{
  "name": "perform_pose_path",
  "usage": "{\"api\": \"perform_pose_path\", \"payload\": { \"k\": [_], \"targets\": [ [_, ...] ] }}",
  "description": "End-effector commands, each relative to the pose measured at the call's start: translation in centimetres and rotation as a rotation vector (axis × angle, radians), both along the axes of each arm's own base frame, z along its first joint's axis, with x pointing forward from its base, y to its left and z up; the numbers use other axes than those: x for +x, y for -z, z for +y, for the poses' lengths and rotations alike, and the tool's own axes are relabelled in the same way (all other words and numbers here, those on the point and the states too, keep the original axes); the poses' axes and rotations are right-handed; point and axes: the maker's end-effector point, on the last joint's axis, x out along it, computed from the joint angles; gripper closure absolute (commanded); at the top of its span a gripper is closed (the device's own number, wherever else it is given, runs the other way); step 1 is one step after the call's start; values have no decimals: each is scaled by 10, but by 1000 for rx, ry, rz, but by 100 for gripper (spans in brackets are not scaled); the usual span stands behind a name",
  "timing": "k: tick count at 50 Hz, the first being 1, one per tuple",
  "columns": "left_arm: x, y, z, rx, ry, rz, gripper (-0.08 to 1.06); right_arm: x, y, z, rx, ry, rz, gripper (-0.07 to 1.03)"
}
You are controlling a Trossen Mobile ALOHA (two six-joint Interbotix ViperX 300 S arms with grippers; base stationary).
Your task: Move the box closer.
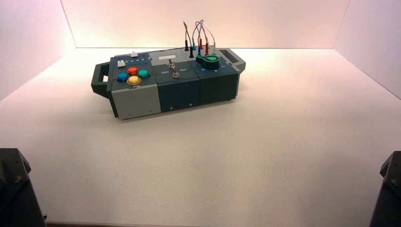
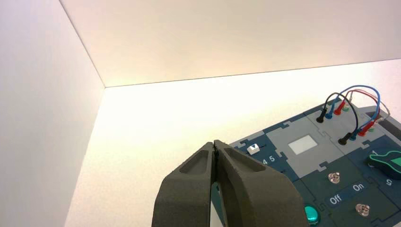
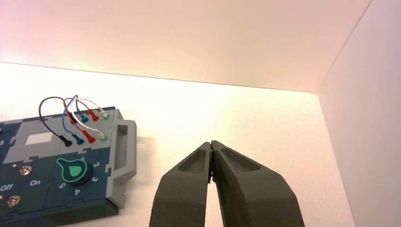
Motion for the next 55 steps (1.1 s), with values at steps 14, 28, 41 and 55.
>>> {"api": "perform_pose_path", "payload": {
  "k": [14, 28, 41, 55],
  "targets": [
    [-4, -11, 0, 1, -1, -40, 100, -1, -11, 0, 10, 1, -27, 98],
    [-6, -8, -19, -94, 66, 53, 98, 3, -19, 24, -38, -90, 85, 98],
    [-11, 37, -38, -202, 128, 311, 64, 38, -1, 66, -165, -230, 309, 85],
    [-4, 87, -22, -286, 70, 561, 33, 81, 38, 88, -192, -248, 528, 34]
  ]
}}
